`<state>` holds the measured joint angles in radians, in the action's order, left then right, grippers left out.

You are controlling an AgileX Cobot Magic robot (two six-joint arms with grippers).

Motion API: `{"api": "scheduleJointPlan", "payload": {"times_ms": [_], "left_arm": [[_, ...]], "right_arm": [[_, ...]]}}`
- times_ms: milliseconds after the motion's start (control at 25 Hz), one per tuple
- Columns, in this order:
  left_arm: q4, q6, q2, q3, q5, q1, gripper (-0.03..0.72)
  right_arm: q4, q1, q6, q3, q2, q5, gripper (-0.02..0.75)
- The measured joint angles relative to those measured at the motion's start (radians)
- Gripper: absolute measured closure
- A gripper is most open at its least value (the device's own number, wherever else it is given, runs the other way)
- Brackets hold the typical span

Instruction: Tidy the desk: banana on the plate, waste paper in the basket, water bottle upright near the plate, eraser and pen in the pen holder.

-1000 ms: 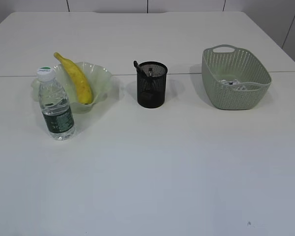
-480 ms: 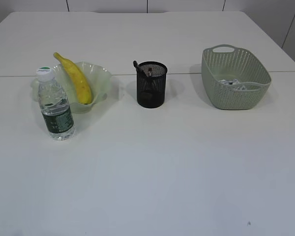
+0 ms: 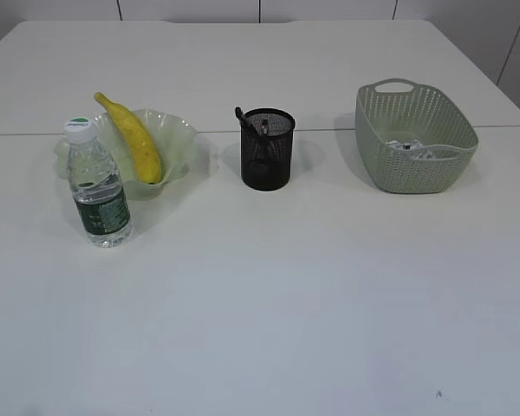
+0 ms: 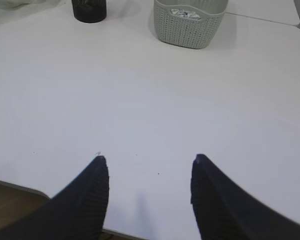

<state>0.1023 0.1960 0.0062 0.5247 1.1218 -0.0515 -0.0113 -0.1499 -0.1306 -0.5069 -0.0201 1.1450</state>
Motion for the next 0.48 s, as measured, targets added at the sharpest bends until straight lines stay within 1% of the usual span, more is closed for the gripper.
{"api": "scheduleJointPlan", "payload": {"times_ms": [480], "left_arm": [[0.000,0.000,0.000,0.000,-0.002,0.000,0.223]], "right_arm": [[0.000,0.000,0.000,0.000,0.000,0.000,0.344]]}}
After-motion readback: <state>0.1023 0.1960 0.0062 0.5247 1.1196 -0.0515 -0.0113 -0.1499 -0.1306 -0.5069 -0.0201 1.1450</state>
